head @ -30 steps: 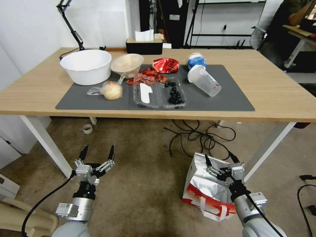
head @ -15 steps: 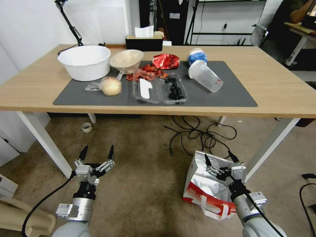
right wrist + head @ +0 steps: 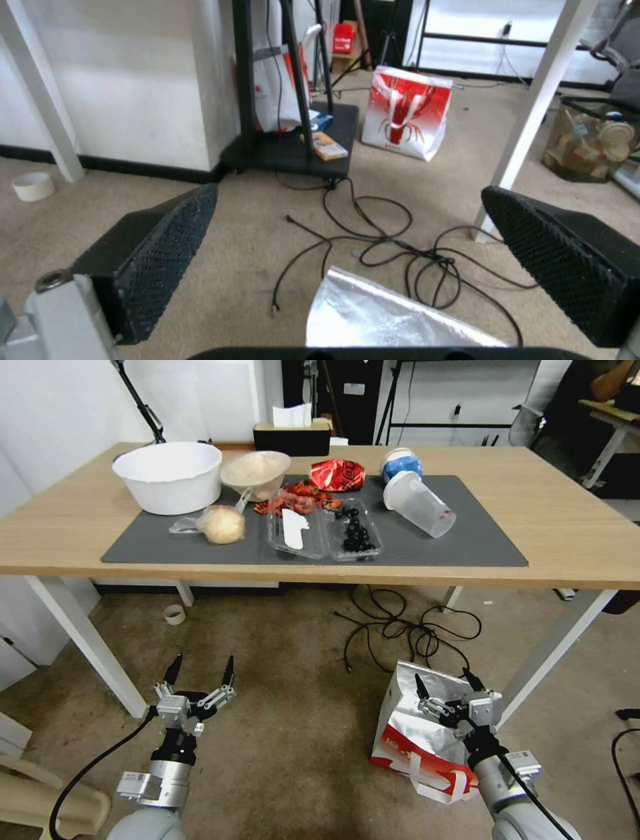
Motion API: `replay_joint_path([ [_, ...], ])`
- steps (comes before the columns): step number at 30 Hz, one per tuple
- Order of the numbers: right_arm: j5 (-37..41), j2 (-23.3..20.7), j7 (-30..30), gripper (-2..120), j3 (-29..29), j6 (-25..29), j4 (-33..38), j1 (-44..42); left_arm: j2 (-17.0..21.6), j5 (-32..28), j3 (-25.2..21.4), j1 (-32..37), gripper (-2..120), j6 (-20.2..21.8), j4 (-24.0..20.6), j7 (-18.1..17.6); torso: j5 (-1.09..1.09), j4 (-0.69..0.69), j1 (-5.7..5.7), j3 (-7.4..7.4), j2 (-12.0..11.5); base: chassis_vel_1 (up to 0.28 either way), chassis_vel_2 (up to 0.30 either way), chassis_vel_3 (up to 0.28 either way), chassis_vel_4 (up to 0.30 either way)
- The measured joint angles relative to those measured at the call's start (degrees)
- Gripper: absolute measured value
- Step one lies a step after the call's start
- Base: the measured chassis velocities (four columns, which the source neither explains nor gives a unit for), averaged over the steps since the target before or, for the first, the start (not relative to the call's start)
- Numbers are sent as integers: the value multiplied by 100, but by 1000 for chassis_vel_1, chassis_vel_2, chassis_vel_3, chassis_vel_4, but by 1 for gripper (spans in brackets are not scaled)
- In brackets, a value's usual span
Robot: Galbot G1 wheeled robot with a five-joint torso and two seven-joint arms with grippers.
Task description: Pick up the food delivery bag from the floor and place it on the table.
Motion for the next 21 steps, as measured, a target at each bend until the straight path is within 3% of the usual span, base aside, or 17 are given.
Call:
replay_joint_path([
  [21,-3,-21,9,100,-28,-5,-60,31,2,-40,13,-3,100,-25,21,70,0,0,-157,-329,-486,0,0,0,0],
])
